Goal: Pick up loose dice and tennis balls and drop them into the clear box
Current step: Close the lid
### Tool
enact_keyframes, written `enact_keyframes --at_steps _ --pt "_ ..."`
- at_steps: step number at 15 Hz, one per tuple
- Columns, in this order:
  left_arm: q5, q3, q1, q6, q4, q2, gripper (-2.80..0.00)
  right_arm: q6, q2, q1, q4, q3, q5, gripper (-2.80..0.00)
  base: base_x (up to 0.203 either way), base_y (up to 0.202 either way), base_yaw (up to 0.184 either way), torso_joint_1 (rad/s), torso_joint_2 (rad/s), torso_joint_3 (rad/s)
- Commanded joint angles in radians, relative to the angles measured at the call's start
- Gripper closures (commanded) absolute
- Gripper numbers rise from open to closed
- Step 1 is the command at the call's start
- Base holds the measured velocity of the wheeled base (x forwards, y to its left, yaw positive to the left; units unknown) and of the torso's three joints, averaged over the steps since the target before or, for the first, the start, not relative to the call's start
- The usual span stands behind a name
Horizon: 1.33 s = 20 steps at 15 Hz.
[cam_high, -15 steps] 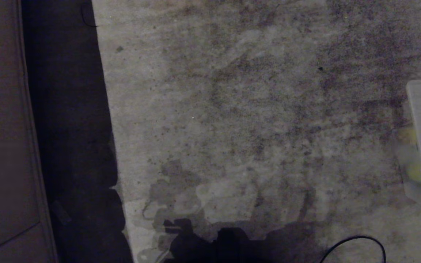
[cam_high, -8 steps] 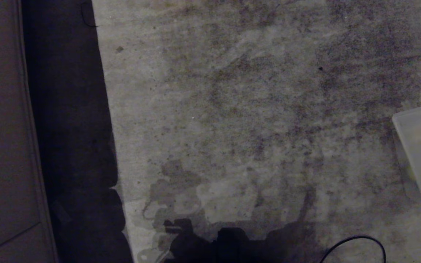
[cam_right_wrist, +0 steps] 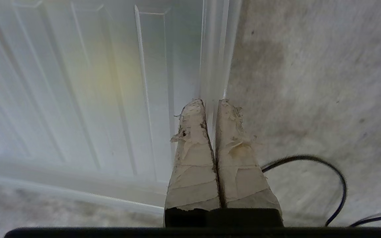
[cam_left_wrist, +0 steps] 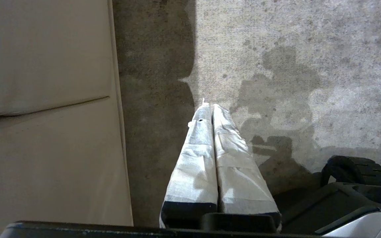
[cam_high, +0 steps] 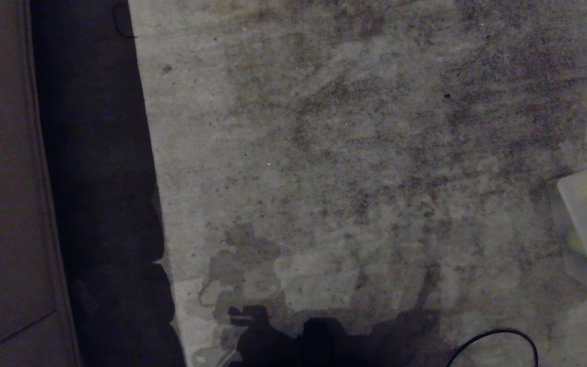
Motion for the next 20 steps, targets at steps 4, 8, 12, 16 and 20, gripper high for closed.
enact_keyframes --at_steps 4,8,12,16,20 --pt "0.001 0.002 0.000 0.000 0.000 0.001 0.00 0.001 0.086 -0.043 -0.007 -0.042 0.012 0.00 0.000 0.000 0.000 0.000 0.00 0.000" --pt "0.000 0.002 0.000 0.000 0.000 0.002 0.00 -0.071 0.149 -0.047 -0.010 -0.065 0.013 0.00 0.000 0.000 0.000 0.000 0.00 0.000" --pt "0.000 0.002 0.000 0.000 0.000 0.002 0.00 -0.067 0.184 -0.047 -0.011 -0.090 0.016 0.00 0.000 0.000 0.000 0.000 0.00 0.000" --pt "0.002 0.002 0.000 0.000 0.000 0.002 0.00 -0.064 0.194 -0.062 -0.011 -0.094 0.097 0.00 0.000 0.000 0.000 0.000 0.00 0.000" --pt "0.001 0.002 0.000 0.000 0.000 0.002 0.00 -0.064 0.195 -0.061 -0.041 -0.106 0.101 0.00 0.000 0.000 0.000 0.000 0.00 0.000"
